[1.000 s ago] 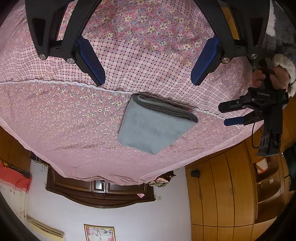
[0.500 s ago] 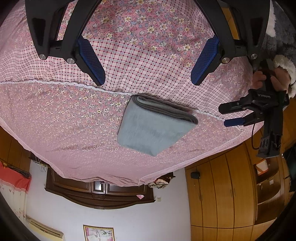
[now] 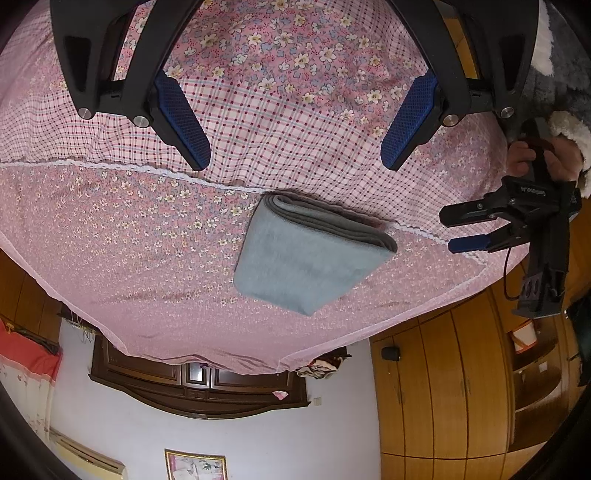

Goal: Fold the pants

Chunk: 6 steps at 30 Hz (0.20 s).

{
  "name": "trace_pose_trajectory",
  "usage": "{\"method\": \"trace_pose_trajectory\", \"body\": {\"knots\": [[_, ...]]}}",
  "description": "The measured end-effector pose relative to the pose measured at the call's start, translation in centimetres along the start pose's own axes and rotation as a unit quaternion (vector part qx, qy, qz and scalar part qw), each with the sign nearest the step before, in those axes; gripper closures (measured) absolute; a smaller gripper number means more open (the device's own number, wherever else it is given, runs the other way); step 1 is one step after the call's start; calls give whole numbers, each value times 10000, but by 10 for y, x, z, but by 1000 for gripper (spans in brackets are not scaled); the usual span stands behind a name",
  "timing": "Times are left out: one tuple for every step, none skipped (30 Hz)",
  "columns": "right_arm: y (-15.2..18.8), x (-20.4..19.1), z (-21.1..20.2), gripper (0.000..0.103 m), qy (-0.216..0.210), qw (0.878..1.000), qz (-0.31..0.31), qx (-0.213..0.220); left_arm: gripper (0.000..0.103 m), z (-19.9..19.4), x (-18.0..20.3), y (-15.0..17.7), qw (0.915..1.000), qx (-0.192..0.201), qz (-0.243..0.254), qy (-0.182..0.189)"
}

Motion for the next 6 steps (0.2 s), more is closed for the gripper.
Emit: {"method": "trace_pose_trajectory", "body": {"knots": [[0, 0, 1, 8, 0, 10000, -1, -5, 0, 0, 0, 0, 10000, 9, 3, 9], [0, 0, 1, 8, 3, 10000, -7, -17, 0, 0, 1, 1, 10000, 9, 23, 48], [0, -1, 2, 8, 8, 10000, -12, -28, 0, -1, 2, 1, 10000, 15, 43, 51], [1, -1, 2, 8, 12, 10000, -17, -38, 0, -1, 3, 1, 10000, 40, 66, 23], [1, -2, 3, 8, 19, 10000, -26, -52, 0, -2, 4, 1, 9999, 67, 98, 1], [1, -2, 4, 8, 27, 10000, -39, -69, 0, -2, 4, 1, 9999, 87, 126, -28]]}}
Point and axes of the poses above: each gripper's, at about its wrist camera, not at the fingertips, and z roughly the way its jaws point, x to its right, y to its underside, the point moved 6 cm from there along z, roughly the way its jaws point, and after that the axes turned 2 degrees about y, right-handed, at the moved point
